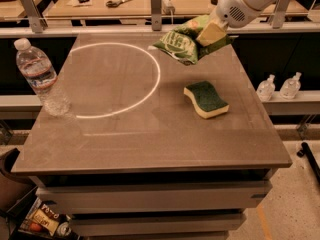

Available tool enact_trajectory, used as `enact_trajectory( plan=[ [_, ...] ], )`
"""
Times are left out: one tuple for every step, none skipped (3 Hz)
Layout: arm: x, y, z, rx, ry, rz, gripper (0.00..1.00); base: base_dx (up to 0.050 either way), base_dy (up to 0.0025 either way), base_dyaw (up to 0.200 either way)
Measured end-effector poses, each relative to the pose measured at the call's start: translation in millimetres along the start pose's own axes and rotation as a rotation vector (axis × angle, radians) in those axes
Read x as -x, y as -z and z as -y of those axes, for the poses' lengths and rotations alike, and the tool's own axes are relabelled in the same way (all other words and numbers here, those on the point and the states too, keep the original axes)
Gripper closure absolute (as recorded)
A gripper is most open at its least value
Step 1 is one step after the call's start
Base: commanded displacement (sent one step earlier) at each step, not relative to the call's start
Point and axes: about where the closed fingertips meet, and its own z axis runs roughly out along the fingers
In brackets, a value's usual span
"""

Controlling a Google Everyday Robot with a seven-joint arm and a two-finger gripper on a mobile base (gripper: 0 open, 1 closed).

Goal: Move green jalapeno chip bag near water bottle

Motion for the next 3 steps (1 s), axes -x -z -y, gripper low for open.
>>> enact_trajectory(
  plan=[
    [13.9, 0.8, -52.8, 0.025, 0.061, -0.039, 1.0, 0.0, 0.0, 0.0],
    [27.5, -0.9, -93.8, 0.066, 0.129, -0.05, 1.0, 0.0, 0.0, 0.0],
    [39.7, -11.4, -121.2, 0.154, 0.21, -0.029, 1.0, 0.0, 0.0, 0.0]
  ],
)
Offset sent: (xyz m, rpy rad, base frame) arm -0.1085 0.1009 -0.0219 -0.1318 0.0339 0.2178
